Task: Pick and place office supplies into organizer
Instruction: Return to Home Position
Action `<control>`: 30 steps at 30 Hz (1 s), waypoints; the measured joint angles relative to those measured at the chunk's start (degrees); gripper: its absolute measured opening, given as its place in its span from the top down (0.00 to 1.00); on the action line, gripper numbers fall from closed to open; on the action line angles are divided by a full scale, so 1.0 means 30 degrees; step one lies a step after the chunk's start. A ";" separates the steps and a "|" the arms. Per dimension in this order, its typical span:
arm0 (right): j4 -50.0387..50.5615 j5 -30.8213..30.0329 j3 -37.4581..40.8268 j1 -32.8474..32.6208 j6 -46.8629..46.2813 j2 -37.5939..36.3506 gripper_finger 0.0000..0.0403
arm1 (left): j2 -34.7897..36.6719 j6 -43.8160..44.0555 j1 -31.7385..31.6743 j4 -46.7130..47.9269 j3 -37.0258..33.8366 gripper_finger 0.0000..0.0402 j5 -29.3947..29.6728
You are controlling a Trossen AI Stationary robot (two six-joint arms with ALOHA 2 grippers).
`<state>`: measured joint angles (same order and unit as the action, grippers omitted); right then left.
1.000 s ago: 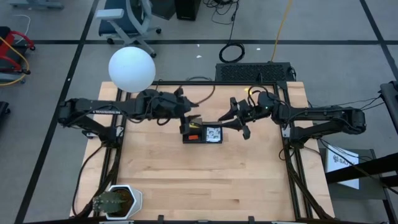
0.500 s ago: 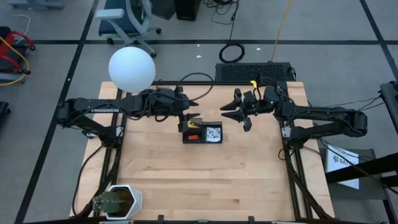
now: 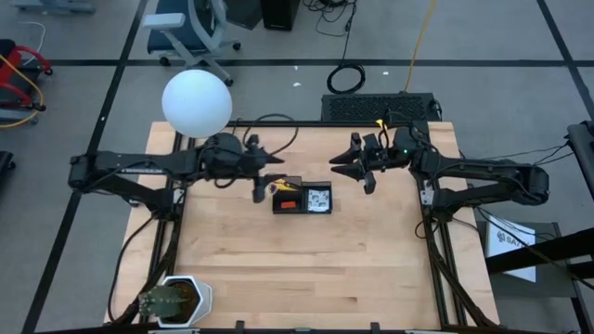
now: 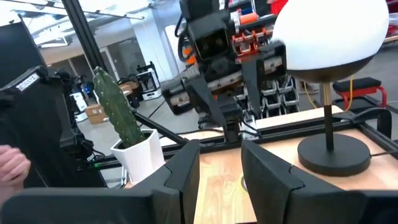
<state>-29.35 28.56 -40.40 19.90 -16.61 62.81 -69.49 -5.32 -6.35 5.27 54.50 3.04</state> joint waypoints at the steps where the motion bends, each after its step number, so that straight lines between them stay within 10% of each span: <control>1: 0.0002 -0.0007 0.0000 0.0000 0.0023 -0.0061 0.73 | 0.0434 0.0003 0.0000 -0.0536 -0.0465 0.50 -0.0004; 15: 0.1973 -0.0453 0.0006 0.0363 -0.0053 -0.2571 0.73 | 0.7384 0.1196 0.0000 -0.2296 -0.5325 0.50 0.1001; 30: 0.2649 -0.3993 0.0007 -0.3627 0.1272 -0.3787 0.73 | 0.8342 0.1435 0.0225 -0.2659 -0.5849 0.50 0.0988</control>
<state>-21.41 16.58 -40.38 9.02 -12.80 51.44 -44.47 -1.02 -5.67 -2.71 36.95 6.00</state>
